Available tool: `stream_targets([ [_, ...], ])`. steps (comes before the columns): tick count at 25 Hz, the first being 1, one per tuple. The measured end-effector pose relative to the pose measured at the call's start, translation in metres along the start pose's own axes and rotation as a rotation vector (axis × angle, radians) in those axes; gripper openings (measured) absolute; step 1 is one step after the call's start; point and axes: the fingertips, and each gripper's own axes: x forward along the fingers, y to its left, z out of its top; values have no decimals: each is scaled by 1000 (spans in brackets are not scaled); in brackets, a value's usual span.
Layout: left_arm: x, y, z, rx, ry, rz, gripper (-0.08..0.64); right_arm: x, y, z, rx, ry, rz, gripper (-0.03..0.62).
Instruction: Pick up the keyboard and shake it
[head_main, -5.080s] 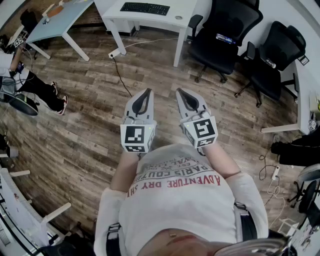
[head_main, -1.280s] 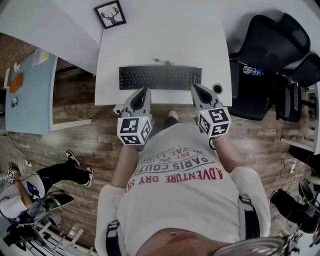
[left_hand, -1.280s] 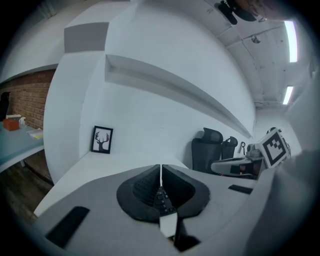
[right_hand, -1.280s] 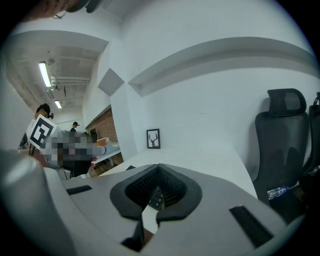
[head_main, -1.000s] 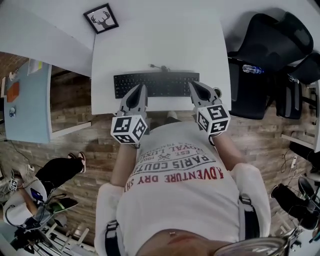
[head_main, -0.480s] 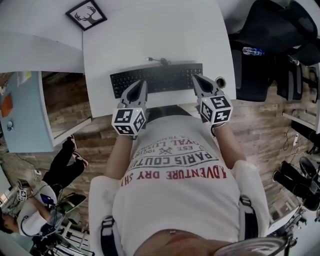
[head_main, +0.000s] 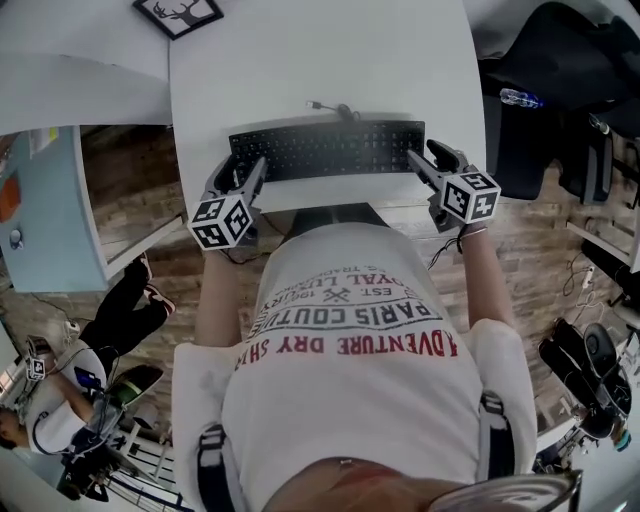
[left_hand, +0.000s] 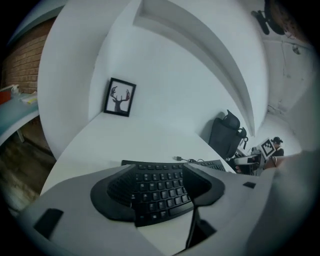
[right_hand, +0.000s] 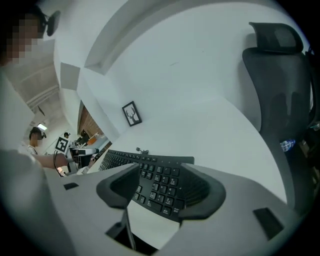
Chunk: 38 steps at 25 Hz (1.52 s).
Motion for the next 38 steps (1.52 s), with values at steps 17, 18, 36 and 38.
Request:
stream_targets([
  [17, 48, 64, -18, -106, 219, -101, 314, 45, -33, -23, 185, 193, 191, 262],
  [18, 50, 63, -21, -110, 234, -115, 315, 47, -33, -25, 193, 204, 199, 262],
  [36, 58, 55, -27, -177, 191, -163, 272, 57, -39, -34, 182, 271, 185, 212],
  [38, 57, 55, -26, -185, 197, -171, 268, 56, -37, -34, 185, 282, 176, 210],
])
